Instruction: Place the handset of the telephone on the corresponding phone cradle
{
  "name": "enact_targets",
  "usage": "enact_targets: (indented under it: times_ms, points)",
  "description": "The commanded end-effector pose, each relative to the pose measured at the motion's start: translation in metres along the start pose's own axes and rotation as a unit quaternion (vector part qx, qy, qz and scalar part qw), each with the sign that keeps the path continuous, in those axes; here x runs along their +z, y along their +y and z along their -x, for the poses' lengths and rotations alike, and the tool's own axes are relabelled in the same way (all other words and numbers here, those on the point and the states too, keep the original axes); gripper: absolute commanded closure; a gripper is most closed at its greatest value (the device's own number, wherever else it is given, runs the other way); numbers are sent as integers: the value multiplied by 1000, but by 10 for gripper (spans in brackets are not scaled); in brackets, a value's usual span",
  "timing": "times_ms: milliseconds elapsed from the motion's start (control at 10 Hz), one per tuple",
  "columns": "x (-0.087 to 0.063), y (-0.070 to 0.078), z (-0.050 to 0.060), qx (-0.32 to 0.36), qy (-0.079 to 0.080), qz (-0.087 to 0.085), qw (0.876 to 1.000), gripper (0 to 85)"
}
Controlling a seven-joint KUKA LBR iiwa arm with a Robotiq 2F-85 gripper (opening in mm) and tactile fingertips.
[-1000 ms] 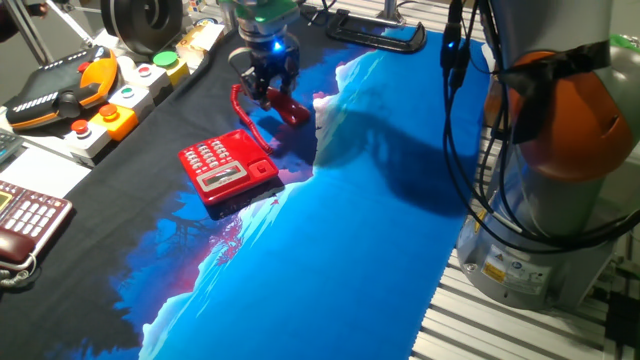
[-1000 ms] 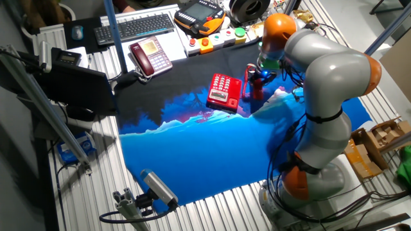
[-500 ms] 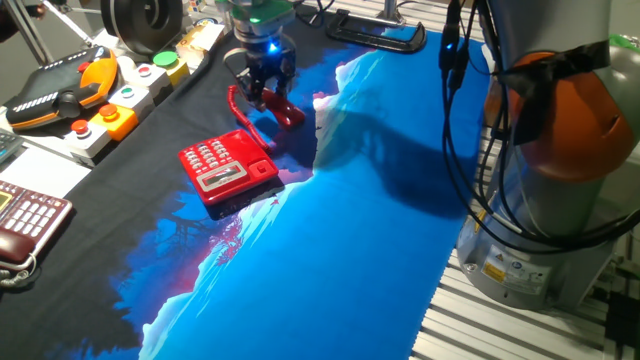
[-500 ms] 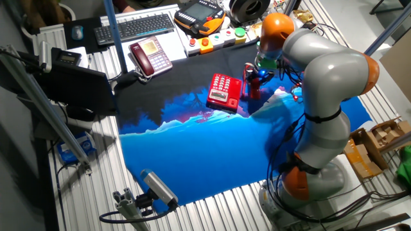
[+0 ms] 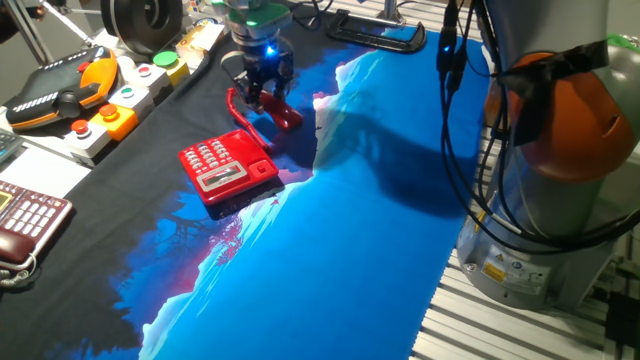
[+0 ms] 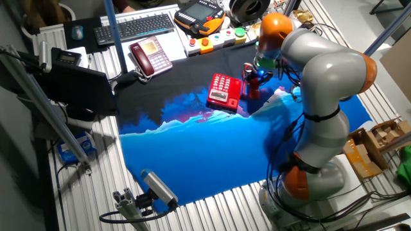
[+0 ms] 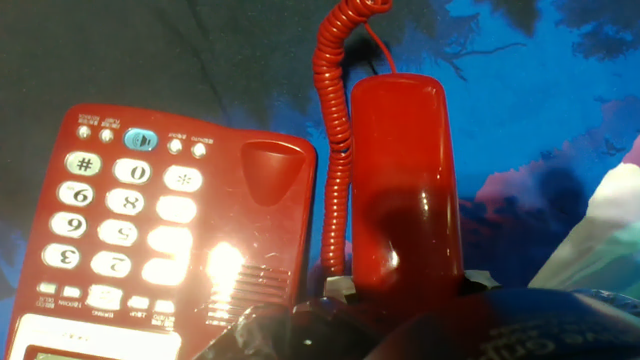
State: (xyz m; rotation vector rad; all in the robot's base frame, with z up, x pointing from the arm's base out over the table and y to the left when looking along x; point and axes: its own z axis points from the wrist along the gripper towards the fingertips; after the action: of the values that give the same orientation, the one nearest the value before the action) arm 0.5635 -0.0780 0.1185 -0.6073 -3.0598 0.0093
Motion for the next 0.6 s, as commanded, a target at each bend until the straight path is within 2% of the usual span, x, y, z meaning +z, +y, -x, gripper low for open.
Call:
enact_targets:
  times_ms: [0, 200, 300, 400, 500]
  points:
    - [1, 0, 0, -1, 1, 0, 1000, 843]
    - [0, 1, 0, -6, 0, -4, 1000, 843]
    - [0, 1, 0, -21, 1, -1, 1000, 843]
    - [0, 1, 0, -42, -6, 0, 999, 843]
    - [0, 1, 0, -55, -14, -8, 998, 843]
